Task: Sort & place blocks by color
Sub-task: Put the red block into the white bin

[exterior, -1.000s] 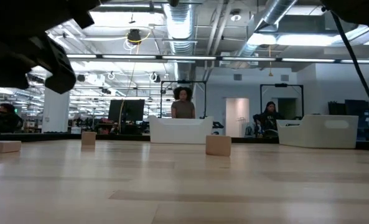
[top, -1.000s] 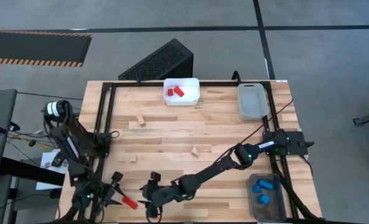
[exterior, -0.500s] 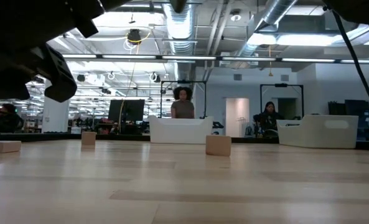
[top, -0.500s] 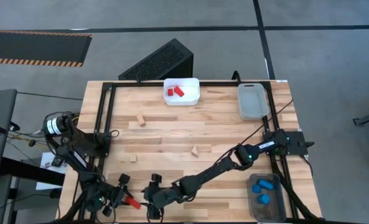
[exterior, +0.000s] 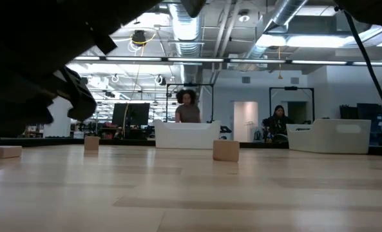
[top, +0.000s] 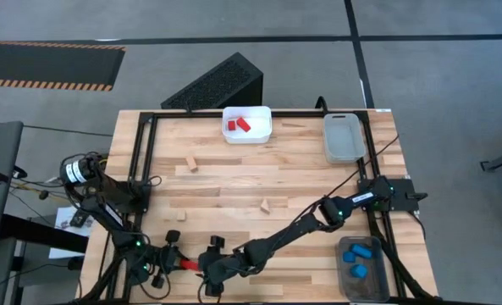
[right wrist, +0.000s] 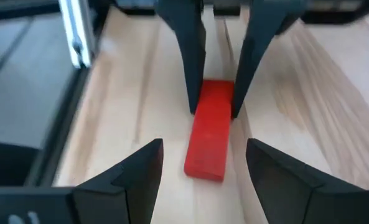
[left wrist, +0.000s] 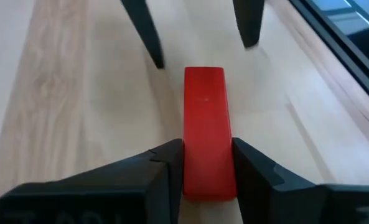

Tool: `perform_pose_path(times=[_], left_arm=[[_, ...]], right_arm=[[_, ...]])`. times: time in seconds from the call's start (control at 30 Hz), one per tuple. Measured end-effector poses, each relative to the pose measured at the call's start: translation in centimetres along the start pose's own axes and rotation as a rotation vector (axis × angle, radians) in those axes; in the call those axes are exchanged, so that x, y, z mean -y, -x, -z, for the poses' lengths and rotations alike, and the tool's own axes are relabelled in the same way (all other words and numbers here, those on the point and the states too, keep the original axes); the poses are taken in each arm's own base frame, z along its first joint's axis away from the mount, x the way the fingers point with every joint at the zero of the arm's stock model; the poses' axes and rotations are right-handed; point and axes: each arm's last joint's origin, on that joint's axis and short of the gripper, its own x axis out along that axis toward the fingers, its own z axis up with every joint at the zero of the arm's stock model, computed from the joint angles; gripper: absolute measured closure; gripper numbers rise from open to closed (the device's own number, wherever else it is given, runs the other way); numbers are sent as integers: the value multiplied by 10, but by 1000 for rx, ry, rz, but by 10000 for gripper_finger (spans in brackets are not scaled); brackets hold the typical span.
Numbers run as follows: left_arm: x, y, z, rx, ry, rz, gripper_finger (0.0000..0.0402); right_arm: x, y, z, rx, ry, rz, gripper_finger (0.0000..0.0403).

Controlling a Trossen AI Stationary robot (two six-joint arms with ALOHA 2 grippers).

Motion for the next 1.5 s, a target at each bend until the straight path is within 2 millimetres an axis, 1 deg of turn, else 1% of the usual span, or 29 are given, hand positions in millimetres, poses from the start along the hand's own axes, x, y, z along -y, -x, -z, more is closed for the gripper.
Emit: perform_pose_path(times=[0.1, 0.3, 0.47, 0.57, 0.77, 0.83, 1.03, 1.13, 1.33, 1.5], left_arm=[[-4, -3, -3, 3, 25, -18, 316], [-9, -7, -8, 43, 37, -80, 290], [-8, -7, -11, 93, 22, -99, 302], [-8, -7, -12, 101, 4, -102, 309], [-8, -7, -12, 99, 4, -103, 295], [-8, -7, -12, 96, 6, -99, 289], [-8, -7, -12, 101, 30, -99, 279], [-8, -7, -12, 103, 38, -99, 267], [-8, -7, -12, 103, 37, -101, 221], [-9, -6, -12, 99, 30, -117, 179]], right_arm=[[4, -1, 2, -30, 6, 20, 150], [16, -3, 5, -90, -16, 64, 150], [23, -4, 7, -125, -43, 102, 155], [24, -4, 7, -117, -47, 134, 181], [22, -4, 4, -90, -44, 111, 278], [22, -4, 3, -86, -44, 106, 298], [21, -4, 2, -75, -49, 102, 297], [22, -4, 2, -72, -49, 111, 297], [24, -4, 3, -80, -42, 139, 287], [27, 2, 2, -117, 6, 195, 293]])
